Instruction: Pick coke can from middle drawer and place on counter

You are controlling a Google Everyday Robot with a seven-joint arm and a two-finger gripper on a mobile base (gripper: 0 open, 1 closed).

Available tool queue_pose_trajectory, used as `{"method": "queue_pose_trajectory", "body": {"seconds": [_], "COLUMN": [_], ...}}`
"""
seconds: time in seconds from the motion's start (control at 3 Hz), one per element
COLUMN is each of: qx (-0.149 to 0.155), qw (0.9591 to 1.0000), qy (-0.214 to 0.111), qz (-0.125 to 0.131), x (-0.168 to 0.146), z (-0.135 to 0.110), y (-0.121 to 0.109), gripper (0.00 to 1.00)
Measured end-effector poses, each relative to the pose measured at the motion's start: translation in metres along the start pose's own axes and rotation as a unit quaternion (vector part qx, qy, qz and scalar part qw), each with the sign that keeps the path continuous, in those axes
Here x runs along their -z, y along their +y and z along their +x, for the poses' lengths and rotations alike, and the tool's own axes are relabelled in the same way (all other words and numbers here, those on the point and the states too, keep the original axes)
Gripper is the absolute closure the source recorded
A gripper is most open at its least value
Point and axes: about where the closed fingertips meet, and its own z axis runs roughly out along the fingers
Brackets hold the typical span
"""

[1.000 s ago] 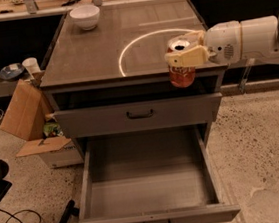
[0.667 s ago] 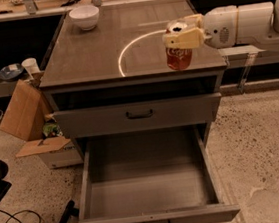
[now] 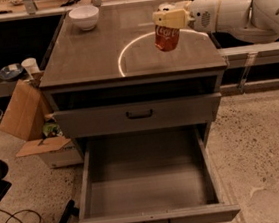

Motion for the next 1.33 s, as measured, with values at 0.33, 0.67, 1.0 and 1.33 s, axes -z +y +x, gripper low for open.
{"method": "queue_pose_trajectory", "body": {"seconds": [0.33,0.67,1.0,1.33], "qx": [-0.045,-0.077,-0.101,-0.104], "qw": [0.9978,0.993,0.9867,0.9837], "qy": [-0.023,-0.02,-0.001,0.011], "qz": [0.044,0.087,0.127,0.147], "x": [-0.036,-0.052,-0.063,-0.065], "z": [0.01,0.027,0.053,0.06], "y": [-0.05,-0.089,-0.118,-0.127], "gripper": [1.0,1.0,1.0,1.0]}}
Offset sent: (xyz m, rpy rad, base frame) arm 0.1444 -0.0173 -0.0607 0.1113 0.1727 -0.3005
